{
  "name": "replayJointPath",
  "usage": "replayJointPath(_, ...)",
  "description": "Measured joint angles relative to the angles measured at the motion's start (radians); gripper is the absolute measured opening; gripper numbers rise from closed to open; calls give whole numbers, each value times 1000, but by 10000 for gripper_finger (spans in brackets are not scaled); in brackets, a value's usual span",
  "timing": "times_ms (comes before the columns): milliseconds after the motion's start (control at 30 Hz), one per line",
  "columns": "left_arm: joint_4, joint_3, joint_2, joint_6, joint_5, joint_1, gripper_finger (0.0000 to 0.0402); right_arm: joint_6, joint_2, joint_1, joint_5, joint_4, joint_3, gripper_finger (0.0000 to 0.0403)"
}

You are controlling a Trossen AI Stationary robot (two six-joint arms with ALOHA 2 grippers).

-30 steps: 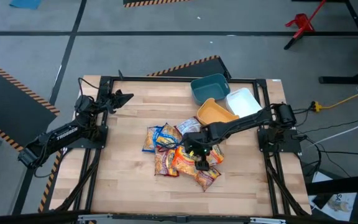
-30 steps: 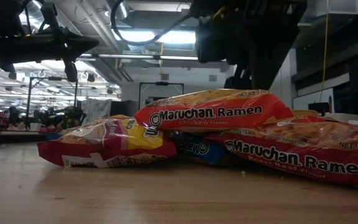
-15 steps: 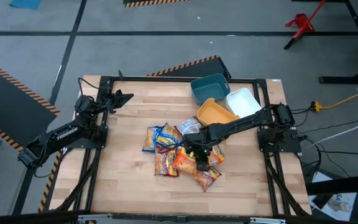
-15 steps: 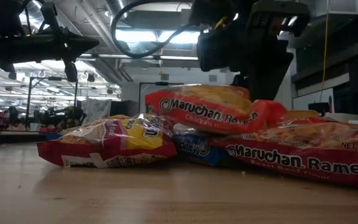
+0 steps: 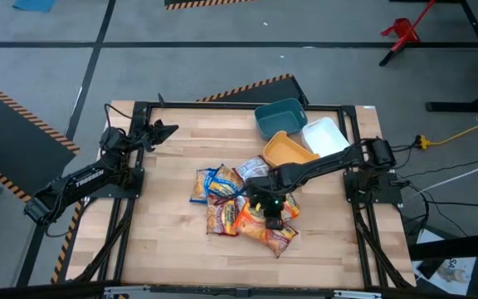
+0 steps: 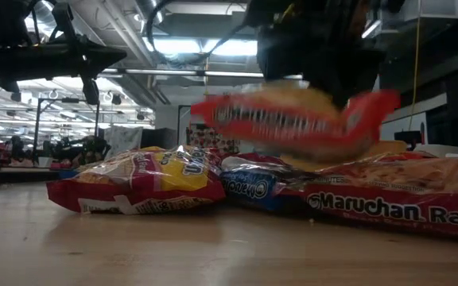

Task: Sort Maruchan noodles
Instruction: Put the left orange noodle pack into the yellow bin

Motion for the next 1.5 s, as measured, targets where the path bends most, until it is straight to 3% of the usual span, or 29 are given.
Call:
replayJointPath(300, 0, 0, 0, 0, 0, 0, 1, 59, -184, -104, -47, -74, 0, 4)
replayJointPath(500, 0, 0, 0, 0, 0, 0, 1, 104, -352, -284, 104, -201, 0, 3)
replayJointPath(767, 0, 0, 0, 0, -5, 0, 1, 110, -480, -606, 333, -538, 1, 2)
replayJointPath(933, 0, 0, 0, 0, -7, 0, 1, 19, -487, -768, 397, -660, 0, 2)
replayJointPath(1133, 0, 0, 0, 0, -11, 0, 1, -100, -488, -919, 421, -680, -48, 2)
replayJointPath(1300, 0, 0, 0, 0, -11, 0, 1, -311, -488, -945, 367, -638, -103, 2)
replayJointPath(1500, -1, 0, 0, 0, -11, 0, 1, -469, -486, -826, 360, -522, -117, 2)
